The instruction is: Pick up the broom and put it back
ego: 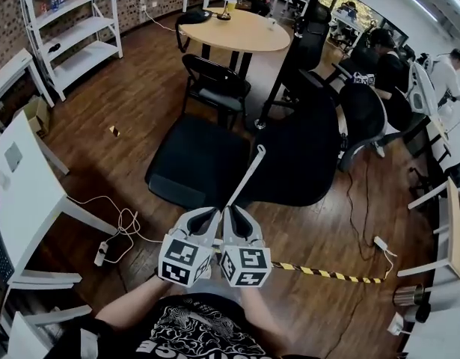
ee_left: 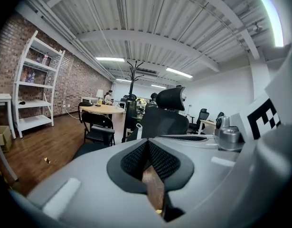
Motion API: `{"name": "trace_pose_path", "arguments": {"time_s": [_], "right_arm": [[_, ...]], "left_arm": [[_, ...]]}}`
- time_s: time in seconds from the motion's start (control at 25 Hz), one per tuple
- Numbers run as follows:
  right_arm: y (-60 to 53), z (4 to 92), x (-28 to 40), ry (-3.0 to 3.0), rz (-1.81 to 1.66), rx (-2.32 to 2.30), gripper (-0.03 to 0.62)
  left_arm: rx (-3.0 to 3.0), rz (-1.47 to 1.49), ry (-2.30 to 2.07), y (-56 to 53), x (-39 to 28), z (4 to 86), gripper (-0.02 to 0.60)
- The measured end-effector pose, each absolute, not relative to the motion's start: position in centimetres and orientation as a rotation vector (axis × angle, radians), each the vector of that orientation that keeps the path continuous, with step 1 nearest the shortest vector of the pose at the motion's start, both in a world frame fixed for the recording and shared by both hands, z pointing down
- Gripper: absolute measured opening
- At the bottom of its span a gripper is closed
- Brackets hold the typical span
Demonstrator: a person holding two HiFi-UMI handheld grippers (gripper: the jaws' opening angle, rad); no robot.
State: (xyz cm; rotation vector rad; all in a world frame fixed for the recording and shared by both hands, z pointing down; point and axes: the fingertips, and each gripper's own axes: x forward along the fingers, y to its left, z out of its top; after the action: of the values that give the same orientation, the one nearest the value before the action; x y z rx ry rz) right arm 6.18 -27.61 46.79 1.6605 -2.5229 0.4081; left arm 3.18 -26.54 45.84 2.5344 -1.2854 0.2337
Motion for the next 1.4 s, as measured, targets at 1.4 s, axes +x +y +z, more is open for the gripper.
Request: {"name": "trace_pose_path", "arguments": {"time_s": [1.4], "right_arm": [[-48.9,60.5,16.5,-2.124,0.771,1.904,0.193]], "left_arm": [[2.459,0.306,-1.264,-40.7,8.3,48.9,0.006]]}}
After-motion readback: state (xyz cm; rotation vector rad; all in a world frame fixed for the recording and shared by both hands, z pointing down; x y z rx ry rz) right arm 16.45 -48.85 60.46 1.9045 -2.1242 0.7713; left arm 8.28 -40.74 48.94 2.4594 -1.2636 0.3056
